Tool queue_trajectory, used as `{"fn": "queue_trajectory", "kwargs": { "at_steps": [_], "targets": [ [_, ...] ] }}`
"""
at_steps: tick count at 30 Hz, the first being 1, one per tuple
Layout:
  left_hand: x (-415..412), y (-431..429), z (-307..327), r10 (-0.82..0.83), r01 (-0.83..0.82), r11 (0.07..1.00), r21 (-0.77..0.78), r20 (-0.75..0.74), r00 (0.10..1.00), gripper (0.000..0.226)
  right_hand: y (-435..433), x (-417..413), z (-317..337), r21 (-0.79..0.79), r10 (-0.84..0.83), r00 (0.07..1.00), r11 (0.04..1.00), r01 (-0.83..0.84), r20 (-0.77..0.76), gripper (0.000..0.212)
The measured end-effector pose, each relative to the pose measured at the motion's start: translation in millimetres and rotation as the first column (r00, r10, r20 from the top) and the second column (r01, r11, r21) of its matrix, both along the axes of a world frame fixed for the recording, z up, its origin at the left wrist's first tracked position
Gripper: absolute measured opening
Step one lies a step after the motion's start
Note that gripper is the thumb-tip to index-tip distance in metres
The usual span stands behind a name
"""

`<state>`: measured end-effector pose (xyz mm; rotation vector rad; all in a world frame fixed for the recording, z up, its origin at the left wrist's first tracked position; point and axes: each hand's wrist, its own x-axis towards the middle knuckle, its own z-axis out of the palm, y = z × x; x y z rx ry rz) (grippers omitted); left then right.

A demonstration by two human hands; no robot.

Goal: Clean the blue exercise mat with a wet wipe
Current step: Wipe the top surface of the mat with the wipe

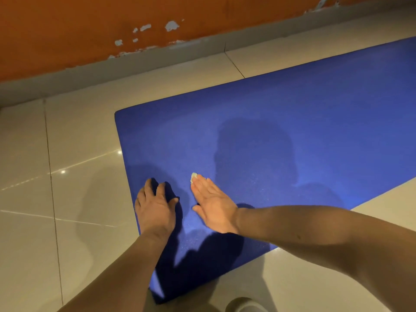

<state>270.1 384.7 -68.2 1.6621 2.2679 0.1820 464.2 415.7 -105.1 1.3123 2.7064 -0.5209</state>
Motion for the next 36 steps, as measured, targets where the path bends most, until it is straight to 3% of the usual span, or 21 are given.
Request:
{"fn": "queue_trajectory", "kwargs": {
  "at_steps": [3,6,8,10,12,15,18,20,23,26,29,33,36],
  "targets": [
    [-7.5,17.2,-1.1,-0.065,0.064,0.995,-0.073,-0.015,0.998,0.068,29.4,17.5,5.6,0.004,0.105,0.994,0.994,-0.105,-0.001,0.067],
    [-12.3,27.5,-0.8,-0.117,0.106,0.968,-0.229,-0.039,0.992,0.078,82.4,37.5,13.9,0.019,-0.129,0.987,0.992,0.127,0.1,0.07],
    [-12.4,29.6,0.0,-0.118,0.103,0.958,-0.268,-0.043,0.992,0.079,104.5,38.7,15.0,0.008,-0.293,0.938,0.955,0.297,0.183,0.07],
    [-11.6,31.5,1.0,-0.104,0.089,0.958,-0.271,-0.041,0.994,0.08,102.0,23.6,10.9,-0.021,-0.351,0.922,0.933,0.359,0.164,0.07],
    [-10.8,32.5,1.8,-0.101,0.084,0.958,-0.276,-0.048,0.994,0.08,75.8,-0.4,7.0,-0.003,-0.292,0.95,0.956,0.295,0.11,0.071],
    [-10.9,31.6,0.8,-0.107,0.086,0.96,-0.267,-0.063,0.992,0.079,37.3,-21.9,3.6,0.047,-0.034,0.997,0.998,0.03,0.071,0.069],
    [-13.0,30.9,-1.4,-0.111,0.091,0.964,-0.249,-0.068,0.992,0.079,63.9,-5.1,9.7,0.013,0.115,0.993,0.993,-0.115,0.003,0.067],
    [-14.2,31.6,-1.4,-0.117,0.097,0.963,-0.253,-0.064,0.991,0.078,96.7,11.9,10.2,0.023,0.026,0.999,0.999,-0.027,0.034,0.068],
    [-15.5,32.5,-0.5,-0.129,0.109,0.96,-0.26,-0.06,0.99,0.077,139.0,25.6,9.2,0.024,-0.252,0.954,0.967,0.252,0.163,0.068],
    [-19.8,38.9,0.5,-0.089,0.082,0.985,-0.149,-0.042,0.995,0.06,133.9,-1.5,6.4,-0.007,-0.36,0.919,0.931,0.365,0.159,0.069],
    [-23.6,52.2,-0.9,-0.074,0.074,0.997,-0.011,-0.053,0.996,0.046,91.5,-35.4,1.9,0.032,-0.225,0.974,0.974,0.224,0.031,0.07],
    [-30.7,78.5,-8.4,-0.046,0.046,0.999,0.005,-0.04,0.998,0.052,85.7,-32.3,5.2,0.031,0.082,0.997,0.996,-0.082,0.01,0.065],
    [-36.5,98.4,-12.2,-0.057,0.056,0.998,-0.034,-0.046,0.997,0.06,135.9,-8.9,9.0,0.018,-0.022,0.999,1.0,0.021,0.032,0.068]
  ]
}}
